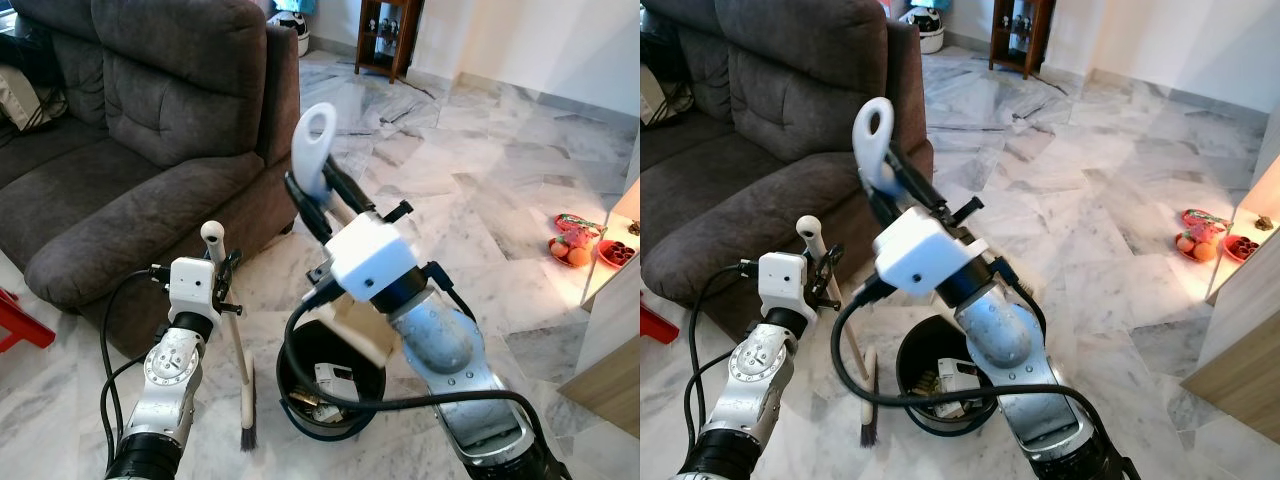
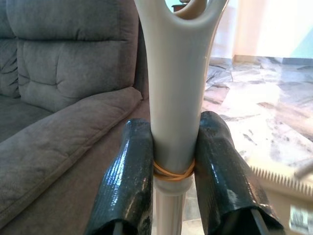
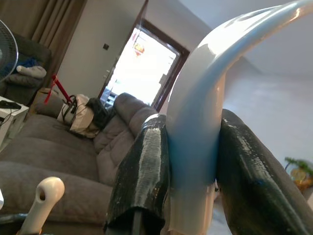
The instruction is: Sweep floor
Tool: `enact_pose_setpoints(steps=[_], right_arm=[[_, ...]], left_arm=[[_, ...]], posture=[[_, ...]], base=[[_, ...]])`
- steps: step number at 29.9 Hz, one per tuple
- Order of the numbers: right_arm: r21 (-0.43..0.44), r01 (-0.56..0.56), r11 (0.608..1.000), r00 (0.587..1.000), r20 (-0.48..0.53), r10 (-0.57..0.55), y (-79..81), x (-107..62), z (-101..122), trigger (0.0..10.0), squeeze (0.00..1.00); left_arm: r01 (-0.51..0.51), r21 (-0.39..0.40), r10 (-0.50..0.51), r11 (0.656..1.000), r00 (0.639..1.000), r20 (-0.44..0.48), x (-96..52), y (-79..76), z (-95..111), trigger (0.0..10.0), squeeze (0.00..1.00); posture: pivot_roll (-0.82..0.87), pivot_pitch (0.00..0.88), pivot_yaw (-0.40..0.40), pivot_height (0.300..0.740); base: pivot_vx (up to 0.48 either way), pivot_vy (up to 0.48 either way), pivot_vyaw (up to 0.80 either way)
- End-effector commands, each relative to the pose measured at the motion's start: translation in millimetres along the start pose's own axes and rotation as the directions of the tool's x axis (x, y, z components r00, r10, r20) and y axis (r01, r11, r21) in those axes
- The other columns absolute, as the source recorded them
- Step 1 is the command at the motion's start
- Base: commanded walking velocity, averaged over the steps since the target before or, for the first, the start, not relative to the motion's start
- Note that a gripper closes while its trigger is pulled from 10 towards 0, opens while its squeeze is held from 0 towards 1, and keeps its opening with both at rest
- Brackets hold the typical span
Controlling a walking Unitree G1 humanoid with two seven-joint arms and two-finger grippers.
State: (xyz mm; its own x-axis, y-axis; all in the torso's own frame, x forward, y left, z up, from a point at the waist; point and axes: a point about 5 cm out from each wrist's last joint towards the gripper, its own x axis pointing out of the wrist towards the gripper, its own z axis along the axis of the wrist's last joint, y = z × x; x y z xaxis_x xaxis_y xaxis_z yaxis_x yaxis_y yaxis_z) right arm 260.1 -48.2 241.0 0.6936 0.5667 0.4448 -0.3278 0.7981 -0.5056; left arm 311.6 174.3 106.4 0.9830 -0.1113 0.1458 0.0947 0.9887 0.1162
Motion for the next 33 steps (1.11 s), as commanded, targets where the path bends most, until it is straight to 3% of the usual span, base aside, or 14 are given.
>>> enact_pose_setpoints(steps=[1,6,13,16,20,21,26,33], right_arm=[[-0.031,0.026,0.999,0.998,0.058,-0.024,-7.7,3.0,10.6,10.0,0.00],[-0.032,0.025,0.999,0.998,0.058,-0.023,-7.0,3.0,11.3,10.0,0.00],[-0.061,0.024,0.998,0.989,0.147,-0.015,-7.3,3.5,23.1,10.0,0.00],[-0.069,0.013,0.998,0.990,0.139,-0.003,-5.8,3.6,22.1,10.0,0.00],[-0.019,0.003,1.000,0.999,0.045,-0.003,-3.6,3.6,10.8,10.0,0.00],[0.027,0.010,1.000,1.000,0.022,-0.010,-4.3,3.9,7.8,10.0,0.00],[0.035,0.021,0.999,0.999,0.025,-0.022,-6.9,4.6,7.8,10.0,0.00],[0.008,0.075,0.997,0.985,0.156,-0.076,-12.7,5.3,24.5,10.0,0.00]], left_arm=[[-0.002,0.010,0.002,1.000,0.999,0.043,2.8,2.0,7.9,10.0,0.00],[0.000,0.011,0.000,1.000,0.999,0.043,2.7,1.9,8.0,10.0,0.00],[0.001,0.010,-0.001,1.000,0.999,0.043,2.8,1.8,7.8,10.0,0.00],[0.001,0.010,-0.001,1.000,0.999,0.043,2.9,1.8,7.8,10.0,0.00],[0.002,0.010,-0.003,1.000,0.999,0.044,3.1,1.5,8.0,10.0,0.00],[0.003,0.010,-0.003,1.000,0.999,0.044,3.2,1.3,8.0,10.0,0.00],[0.002,0.010,-0.002,1.000,0.999,0.043,3.0,1.2,8.0,10.0,0.00],[0.002,0.010,-0.002,1.000,0.999,0.044,3.0,1.1,8.0,10.0,0.00]], posture=[[0.00,0.077,0.012,0.740],[0.00,0.075,0.013,0.740],[0.00,0.074,0.012,0.740],[0.00,0.074,0.012,0.740],[0.00,0.073,0.013,0.740],[0.00,0.071,0.012,0.740],[0.00,0.070,0.012,0.740],[0.00,0.065,0.012,0.740]], base=[[0.000,0.000,0.00],[0.000,0.000,0.00],[0.000,0.000,0.00],[0.000,0.000,0.00],[0.000,0.000,0.00],[0.000,0.000,0.00],[0.000,0.000,0.00],[0.000,0.000,0.00]])
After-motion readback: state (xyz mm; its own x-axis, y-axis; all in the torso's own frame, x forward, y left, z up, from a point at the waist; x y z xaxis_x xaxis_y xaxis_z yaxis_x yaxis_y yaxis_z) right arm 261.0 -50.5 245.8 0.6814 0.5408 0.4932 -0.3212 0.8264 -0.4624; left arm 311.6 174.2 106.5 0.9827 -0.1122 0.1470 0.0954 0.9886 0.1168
